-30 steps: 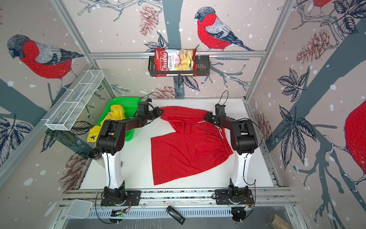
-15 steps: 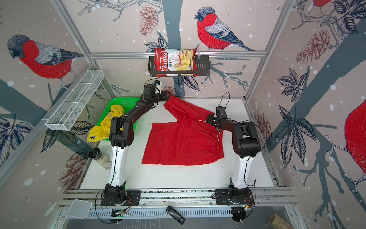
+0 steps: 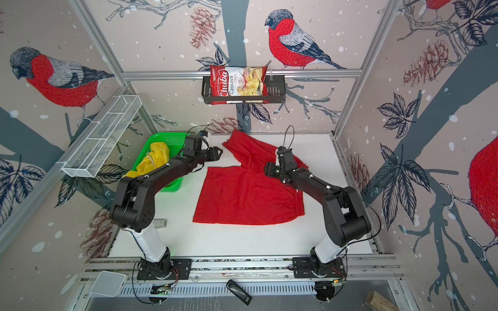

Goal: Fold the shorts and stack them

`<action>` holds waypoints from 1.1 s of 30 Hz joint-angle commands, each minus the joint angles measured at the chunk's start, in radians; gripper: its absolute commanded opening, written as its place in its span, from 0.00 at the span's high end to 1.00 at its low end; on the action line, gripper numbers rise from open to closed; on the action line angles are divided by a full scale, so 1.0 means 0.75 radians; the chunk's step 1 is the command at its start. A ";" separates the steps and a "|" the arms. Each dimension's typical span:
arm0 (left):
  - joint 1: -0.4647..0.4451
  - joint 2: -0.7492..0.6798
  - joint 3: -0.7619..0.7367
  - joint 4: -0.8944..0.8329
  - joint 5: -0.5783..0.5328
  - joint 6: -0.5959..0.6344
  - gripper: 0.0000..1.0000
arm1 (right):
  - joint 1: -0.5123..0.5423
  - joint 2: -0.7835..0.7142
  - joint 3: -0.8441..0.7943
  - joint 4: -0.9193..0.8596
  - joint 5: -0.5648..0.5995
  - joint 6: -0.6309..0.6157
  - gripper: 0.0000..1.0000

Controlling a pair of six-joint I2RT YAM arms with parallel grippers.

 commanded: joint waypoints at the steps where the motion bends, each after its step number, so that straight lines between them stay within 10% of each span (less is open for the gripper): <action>1: -0.018 -0.117 -0.225 0.117 0.057 -0.154 0.51 | 0.101 -0.039 -0.091 0.067 -0.062 0.152 0.34; 15: -0.031 -0.388 -0.809 0.009 0.004 -0.340 0.88 | 0.215 -0.217 -0.546 0.018 -0.067 0.412 0.34; 27: -0.117 -0.745 -1.126 -0.156 0.071 -0.466 0.90 | 0.045 -0.559 -0.688 -0.499 0.070 0.407 0.30; 33: -0.129 -1.004 -1.059 -0.244 -0.033 -0.500 0.74 | 0.153 -0.706 -0.455 -0.543 0.182 0.353 0.30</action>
